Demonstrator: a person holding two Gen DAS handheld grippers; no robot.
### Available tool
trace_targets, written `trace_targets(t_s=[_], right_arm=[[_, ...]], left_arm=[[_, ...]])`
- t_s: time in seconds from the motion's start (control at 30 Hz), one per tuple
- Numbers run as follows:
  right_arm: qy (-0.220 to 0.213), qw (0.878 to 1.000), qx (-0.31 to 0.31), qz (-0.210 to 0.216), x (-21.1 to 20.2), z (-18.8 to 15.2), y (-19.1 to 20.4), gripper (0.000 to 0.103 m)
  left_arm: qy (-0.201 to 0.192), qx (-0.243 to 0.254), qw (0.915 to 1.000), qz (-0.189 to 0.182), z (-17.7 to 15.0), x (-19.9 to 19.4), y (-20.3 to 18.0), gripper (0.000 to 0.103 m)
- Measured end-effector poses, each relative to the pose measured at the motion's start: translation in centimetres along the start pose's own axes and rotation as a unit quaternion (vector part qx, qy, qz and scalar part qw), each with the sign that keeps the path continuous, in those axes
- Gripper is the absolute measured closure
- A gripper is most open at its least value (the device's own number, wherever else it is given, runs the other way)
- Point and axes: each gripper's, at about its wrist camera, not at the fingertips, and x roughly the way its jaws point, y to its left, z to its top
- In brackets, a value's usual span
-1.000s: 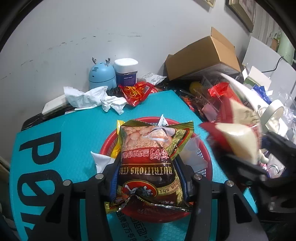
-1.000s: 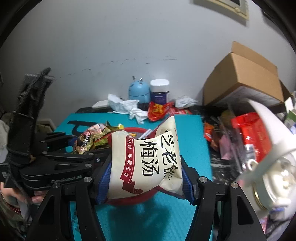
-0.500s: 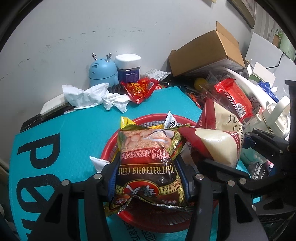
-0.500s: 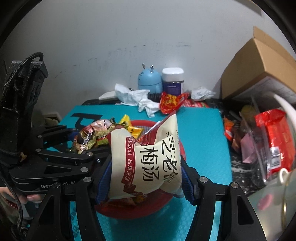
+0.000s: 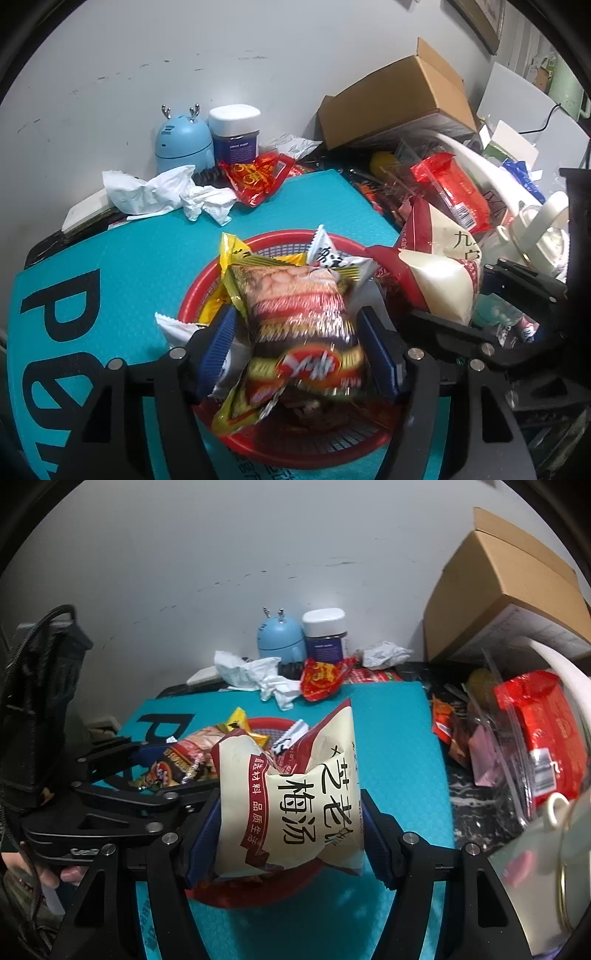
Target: Organize snacks
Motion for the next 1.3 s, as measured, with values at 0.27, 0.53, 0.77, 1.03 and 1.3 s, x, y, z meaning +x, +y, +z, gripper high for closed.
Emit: trace_targets(t_s=[0.27,0.53,0.77,1.03,1.3], right_arm=[[-0.006,1.0,-0.003,0.004,-0.5,0.5,-0.3,0.034],[0.043,0.997,-0.061,-0.005,2.0,-0.6,1.7,0.016],[0.038,0.998,-0.051,-0.008,1.2,-0.5,1.4,0.011],[0.022,0.999,-0.03,0.01,-0.4,-0.6,1.0,0.009],[0.019,0.999,-0.034,-0.01,-0.9,-1.1,1.4,0.009]], left_arm=[[-0.041,-0.022,0.9986,0.022,-0.3,-4.5,0.6,0.036],[-0.041,-0.021,0.9979,0.045,-1.1,-5.3,1.3,0.036],[-0.038,-0.03,0.9981,0.037,-1.3,-4.9,1.5,0.036],[-0.04,-0.03,0.9979,0.041,-1.6,-5.4,1.3,0.036],[-0.042,-0.023,0.9979,0.044,-1.9,-6.0,0.7,0.036]])
